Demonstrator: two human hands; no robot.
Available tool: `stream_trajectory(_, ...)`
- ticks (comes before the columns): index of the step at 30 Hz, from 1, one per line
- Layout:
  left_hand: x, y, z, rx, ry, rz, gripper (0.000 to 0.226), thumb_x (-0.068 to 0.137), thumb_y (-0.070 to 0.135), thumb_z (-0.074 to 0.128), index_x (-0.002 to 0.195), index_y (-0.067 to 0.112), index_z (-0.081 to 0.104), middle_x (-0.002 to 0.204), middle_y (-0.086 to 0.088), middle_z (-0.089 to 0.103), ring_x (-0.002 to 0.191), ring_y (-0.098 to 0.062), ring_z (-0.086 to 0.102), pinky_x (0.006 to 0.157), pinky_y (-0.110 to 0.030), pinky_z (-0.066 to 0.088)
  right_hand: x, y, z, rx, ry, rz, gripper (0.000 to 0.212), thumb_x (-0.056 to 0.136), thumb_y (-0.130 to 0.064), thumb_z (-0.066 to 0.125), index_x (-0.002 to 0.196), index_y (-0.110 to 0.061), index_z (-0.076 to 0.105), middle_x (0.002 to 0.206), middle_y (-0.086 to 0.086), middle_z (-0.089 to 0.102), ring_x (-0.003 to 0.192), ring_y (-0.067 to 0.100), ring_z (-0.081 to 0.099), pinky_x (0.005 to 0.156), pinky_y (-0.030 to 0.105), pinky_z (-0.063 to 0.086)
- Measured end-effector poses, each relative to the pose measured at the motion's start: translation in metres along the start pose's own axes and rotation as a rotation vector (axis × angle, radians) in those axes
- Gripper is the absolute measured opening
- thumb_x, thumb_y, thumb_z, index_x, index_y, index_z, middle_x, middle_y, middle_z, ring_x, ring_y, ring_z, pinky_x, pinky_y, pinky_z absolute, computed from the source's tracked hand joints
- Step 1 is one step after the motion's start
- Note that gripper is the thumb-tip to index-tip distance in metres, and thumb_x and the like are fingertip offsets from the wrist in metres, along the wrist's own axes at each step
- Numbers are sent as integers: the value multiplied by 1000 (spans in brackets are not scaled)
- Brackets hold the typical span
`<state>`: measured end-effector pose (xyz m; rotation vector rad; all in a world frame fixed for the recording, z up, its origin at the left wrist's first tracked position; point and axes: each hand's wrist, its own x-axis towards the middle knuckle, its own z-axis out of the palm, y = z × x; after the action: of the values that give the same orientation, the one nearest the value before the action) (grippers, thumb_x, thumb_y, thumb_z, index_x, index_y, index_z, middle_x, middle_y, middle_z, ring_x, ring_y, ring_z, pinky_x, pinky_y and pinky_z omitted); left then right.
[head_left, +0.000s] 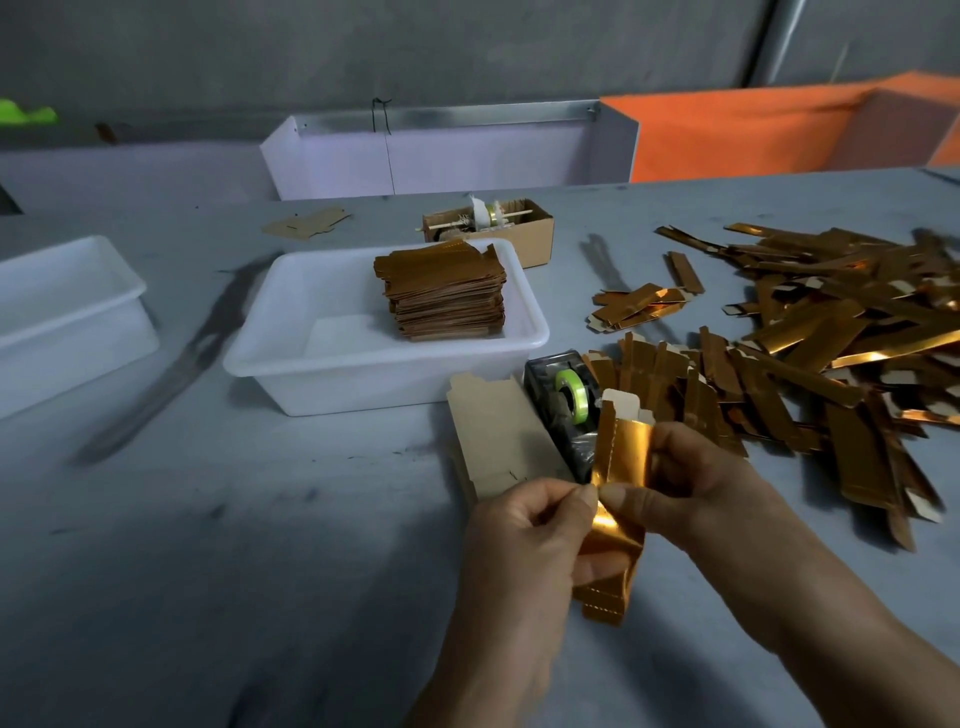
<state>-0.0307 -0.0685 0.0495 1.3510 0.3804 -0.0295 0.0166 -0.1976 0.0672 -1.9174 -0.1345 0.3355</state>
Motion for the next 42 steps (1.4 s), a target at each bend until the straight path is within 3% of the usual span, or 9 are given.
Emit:
stream_trajectory(5, 7, 8, -12, -203, -100, -198, 21, 83, 10, 68, 102, 2, 62, 82, -15, 74, 69, -22, 73, 53, -23, 55, -2, 0, 0, 54, -20, -14, 37, 63, -34, 66, 98, -32, 60, 87, -13, 72, 80, 2, 67, 67, 20, 47)
stream_trajectory(11, 9, 3, -17, 97, -185, -30, 17, 93, 22, 59, 79, 18, 69, 70, 0, 69, 59, -9, 63, 47, -18, 46, -1, 8, 1, 129, 5, -28, 22, 73, -21, 68, 94, -24, 62, 78, -3, 71, 71, 3, 67, 53, 9, 46)
stream_trajectory(17, 13, -12, -21, 932, 520, 492, 9, 84, 30, 67, 91, 25, 66, 95, 0, 65, 92, -21, 58, 79, -37, 48, 22, 2, -25, 194, 205, -16, 16, 79, -22, 62, 91, -32, 57, 79, -11, 71, 74, 6, 67, 64, 21, 43)
stream_trajectory(19, 24, -10, -37, 1080, 554, 316, 38, 85, 34, 66, 116, 13, 58, 115, -9, 53, 108, -27, 48, 88, -36, 42, 40, 0, -44, 140, 335, -2, 17, 87, -20, 59, 103, -25, 57, 88, -9, 66, 83, 11, 63, 69, 26, 46)
stream_trajectory(24, 49, -1, -47, 758, 294, -164, 46, 82, 40, 70, 108, 8, 50, 83, 4, 51, 64, -4, 49, 37, -11, 35, 83, 10, -73, -174, 531, 126, 40, 92, -27, 55, 130, -17, 47, 120, 11, 58, 106, 34, 58, 75, 44, 51)
stream_trajectory(27, 64, -4, -46, 502, 217, -277, 40, 76, 24, 79, 104, 5, 58, 88, -4, 66, 74, -13, 64, 64, -24, 56, 99, 21, -79, -325, 563, 160, 35, 92, -24, 56, 124, -11, 49, 113, 17, 60, 93, 34, 61, 66, 43, 54)
stream_trajectory(30, 70, -2, -46, 368, 209, -348, 41, 67, 16, 85, 96, 7, 58, 91, -10, 69, 83, -21, 66, 85, -36, 54, 108, 31, -80, -406, 546, 176, 28, 91, -21, 57, 116, -9, 52, 102, 17, 60, 87, 33, 61, 72, 47, 55)
stream_trajectory(37, 80, -2, -35, 190, 225, -377, 32, 67, 3, 80, 86, 8, 56, 77, -7, 67, 58, -15, 66, 49, -22, 47, 110, 52, -76, -359, 522, 202, 6, 92, -20, 55, 89, -15, 54, 82, 9, 57, 76, 25, 58, 69, 40, 51)
stream_trajectory(42, 80, -2, -34, 32, 126, -449, 38, 72, -6, 74, 107, -2, 59, 92, -19, 71, 76, -29, 71, 65, -40, 59, 107, 53, -77, -360, 514, 209, 7, 92, -20, 56, 92, -13, 54, 85, 12, 59, 80, 29, 60, 74, 42, 53)
